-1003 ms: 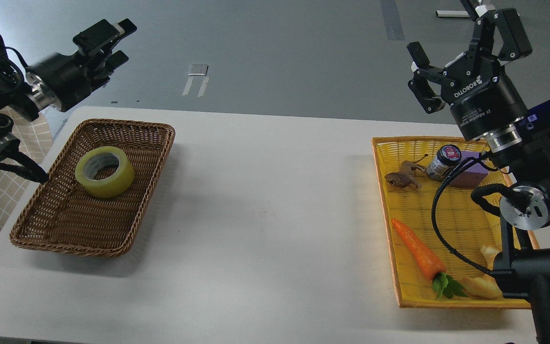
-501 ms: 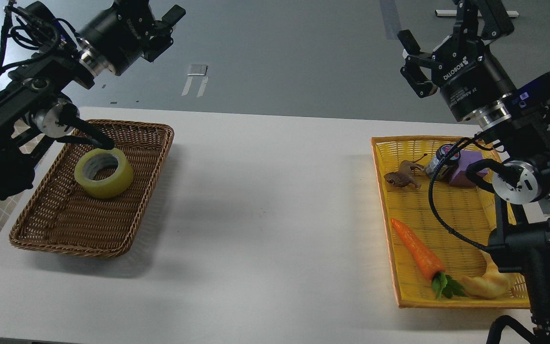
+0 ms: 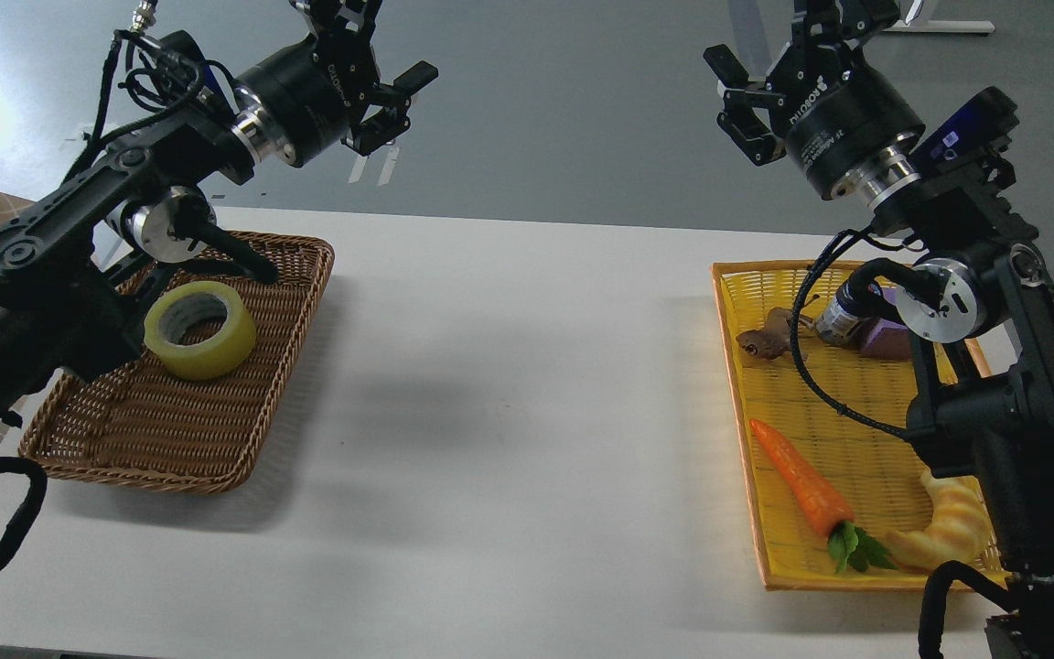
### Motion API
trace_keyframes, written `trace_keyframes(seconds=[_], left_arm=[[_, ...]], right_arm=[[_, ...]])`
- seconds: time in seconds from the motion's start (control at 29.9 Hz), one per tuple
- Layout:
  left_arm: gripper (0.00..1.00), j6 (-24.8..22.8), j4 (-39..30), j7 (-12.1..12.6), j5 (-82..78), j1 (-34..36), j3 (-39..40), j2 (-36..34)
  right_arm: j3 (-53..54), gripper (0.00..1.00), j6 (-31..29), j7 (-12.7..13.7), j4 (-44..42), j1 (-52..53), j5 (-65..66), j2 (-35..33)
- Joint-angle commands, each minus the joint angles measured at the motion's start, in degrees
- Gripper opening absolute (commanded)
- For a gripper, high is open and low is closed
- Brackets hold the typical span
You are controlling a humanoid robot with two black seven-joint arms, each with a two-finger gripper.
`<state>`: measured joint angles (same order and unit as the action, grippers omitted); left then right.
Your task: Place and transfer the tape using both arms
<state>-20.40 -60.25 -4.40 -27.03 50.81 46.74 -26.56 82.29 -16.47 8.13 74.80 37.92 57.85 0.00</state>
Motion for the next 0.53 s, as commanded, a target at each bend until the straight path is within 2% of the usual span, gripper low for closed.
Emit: trace_keyframes(seconds=[0.0,0.07,0.13,0.4,0.5], left_arm=[[0.98,-0.25,-0.39,1.84,1.98,-2.55,4.31,1.95],[0.98,-1.39,-0.83,5.00,2.33,-7.38,8.00,3.09],[0.98,-2.27,-0.74,5.98,2.33,-8.88,9.93,3.71],[0.98,-2.63,-1.27,5.37,2.33,-12.05,16.01,5.82],[0.98,-2.54,-3.81,5.37,1.98,-14.16,17.68,6.87]], right_arm=[[-0.47,1.00,1.35,1.01,-0.71,1.19,-0.01,0.00],[-1.69,1.00,1.70,1.10,-0.88,1.19,-0.01,0.00],[-1.70,1.00,1.70,0.67,-0.89,1.19,-0.19,0.00],[-1.43,1.00,1.53,0.40,-0.80,1.19,-0.37,0.00],[-1.52,1.00,1.53,0.40,-0.80,1.19,-0.37,0.00]])
